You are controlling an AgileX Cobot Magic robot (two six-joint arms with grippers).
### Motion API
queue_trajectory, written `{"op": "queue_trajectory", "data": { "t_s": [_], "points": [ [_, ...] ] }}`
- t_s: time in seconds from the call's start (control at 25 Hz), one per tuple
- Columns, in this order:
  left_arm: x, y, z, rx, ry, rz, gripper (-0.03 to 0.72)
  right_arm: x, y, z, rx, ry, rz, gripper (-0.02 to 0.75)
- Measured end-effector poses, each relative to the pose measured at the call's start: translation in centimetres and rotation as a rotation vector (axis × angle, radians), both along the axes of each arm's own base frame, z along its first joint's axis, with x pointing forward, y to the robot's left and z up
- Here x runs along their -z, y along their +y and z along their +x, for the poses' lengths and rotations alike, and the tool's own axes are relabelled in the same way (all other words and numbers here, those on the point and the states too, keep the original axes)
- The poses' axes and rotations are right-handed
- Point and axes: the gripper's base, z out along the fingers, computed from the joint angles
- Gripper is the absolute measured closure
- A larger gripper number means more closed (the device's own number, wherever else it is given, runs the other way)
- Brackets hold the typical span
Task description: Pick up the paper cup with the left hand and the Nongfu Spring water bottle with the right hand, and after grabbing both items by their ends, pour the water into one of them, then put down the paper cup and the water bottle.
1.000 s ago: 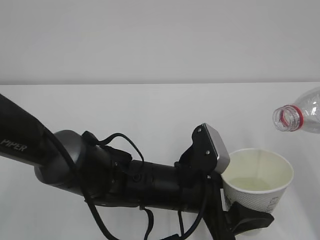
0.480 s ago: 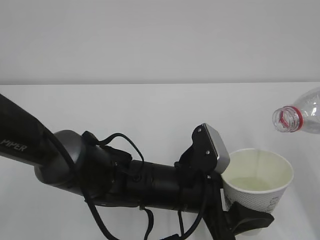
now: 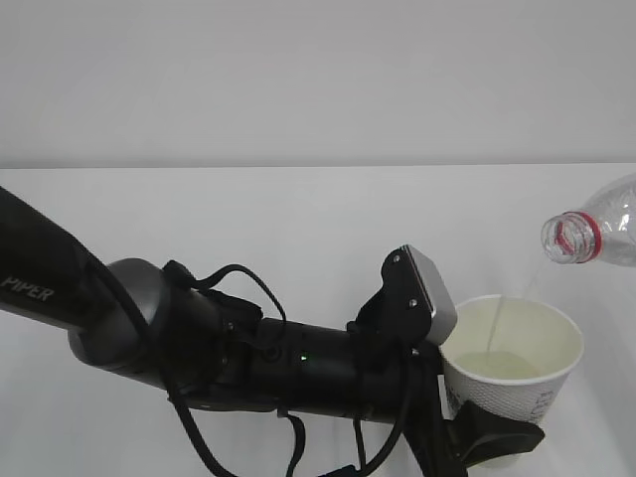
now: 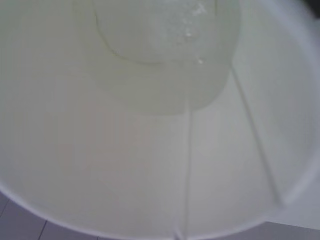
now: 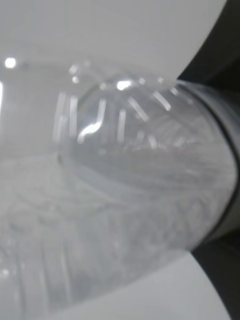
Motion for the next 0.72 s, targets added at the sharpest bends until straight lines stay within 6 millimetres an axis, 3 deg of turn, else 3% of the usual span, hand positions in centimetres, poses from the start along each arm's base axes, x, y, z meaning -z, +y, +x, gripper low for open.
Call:
{"op": "queue_trajectory", "data": {
  "t_s": [0.72],
  "points": [
    [0.00, 0.00, 0.00, 0.000, 0.000, 0.000, 0.145, 0.00, 0.00, 0.00, 0.000, 0.000, -0.005, 0.337]
  ]
}}
